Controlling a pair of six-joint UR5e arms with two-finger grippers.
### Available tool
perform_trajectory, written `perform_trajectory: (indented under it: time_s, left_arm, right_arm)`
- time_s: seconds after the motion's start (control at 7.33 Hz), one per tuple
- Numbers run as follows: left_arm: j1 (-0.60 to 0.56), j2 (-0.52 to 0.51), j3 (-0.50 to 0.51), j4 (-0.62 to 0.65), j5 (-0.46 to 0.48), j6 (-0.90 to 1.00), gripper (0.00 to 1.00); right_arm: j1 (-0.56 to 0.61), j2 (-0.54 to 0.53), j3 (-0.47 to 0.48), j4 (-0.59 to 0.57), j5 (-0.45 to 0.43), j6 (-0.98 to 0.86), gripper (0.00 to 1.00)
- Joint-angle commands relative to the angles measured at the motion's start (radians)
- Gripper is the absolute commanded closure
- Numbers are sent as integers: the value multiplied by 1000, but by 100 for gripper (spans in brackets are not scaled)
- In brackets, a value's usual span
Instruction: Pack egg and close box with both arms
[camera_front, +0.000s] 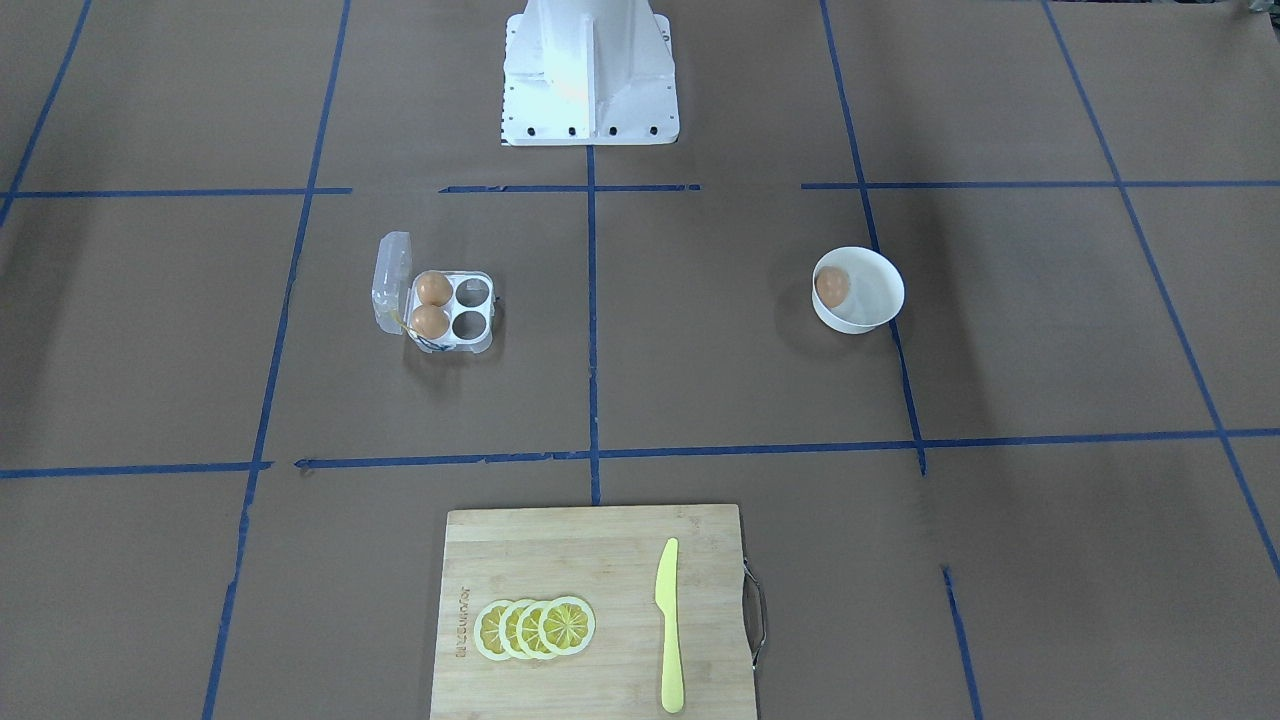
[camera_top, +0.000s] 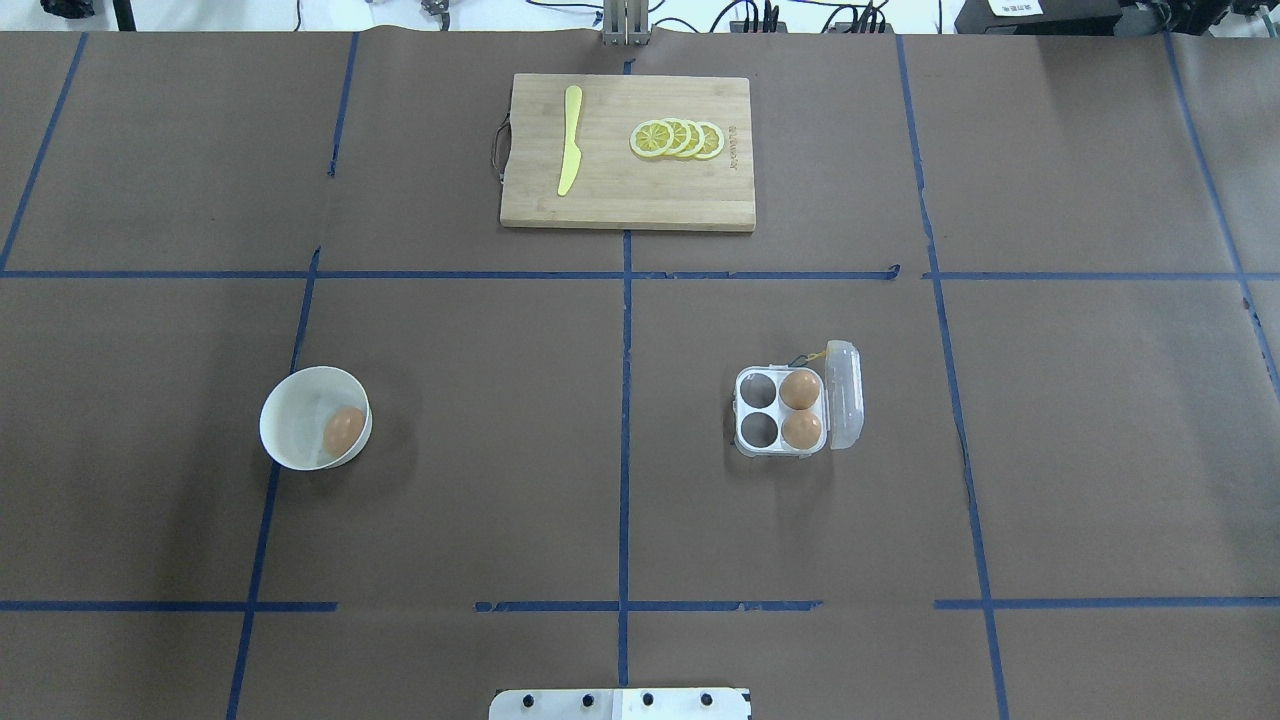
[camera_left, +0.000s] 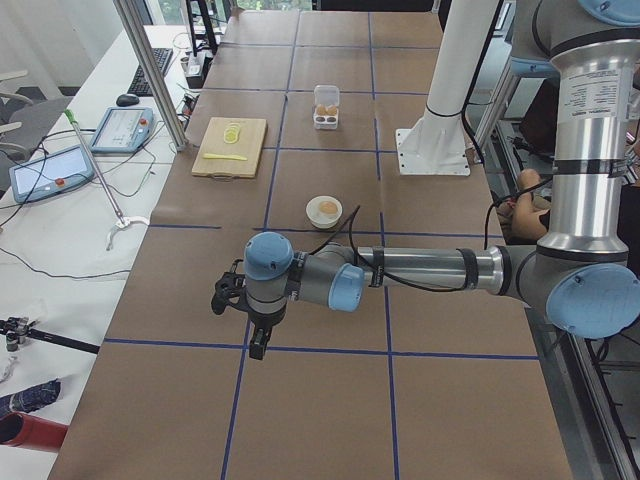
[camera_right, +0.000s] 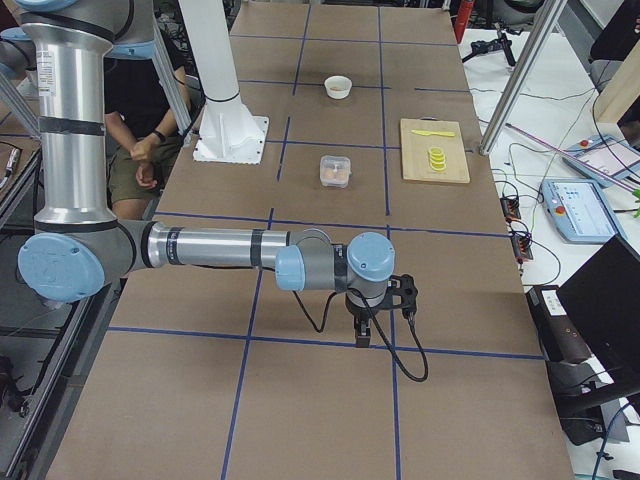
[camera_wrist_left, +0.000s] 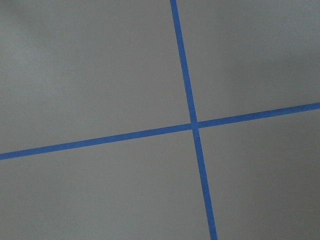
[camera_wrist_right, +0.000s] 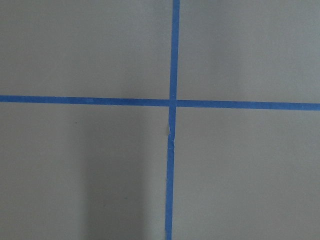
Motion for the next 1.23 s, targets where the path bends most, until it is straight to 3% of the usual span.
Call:
perform_trajectory:
  time_s: [0.0, 0.27, 0.55, 1.09]
  left_arm:
    - [0, -1, -6, -3, 0, 9, 0]
    - [6, -12, -60, -37, 0, -2, 0]
    - [142, -17, -169, -43, 4, -99, 0]
    - [544, -6, -416, -213, 27, -853, 0]
  right_arm:
    - [3, 3, 5, 0, -2, 2, 0]
    - [2, 18, 5, 9, 3, 74, 0]
    - [2, 21, 10, 11, 2, 76, 0]
    - [2, 24, -15, 12, 2, 73, 0]
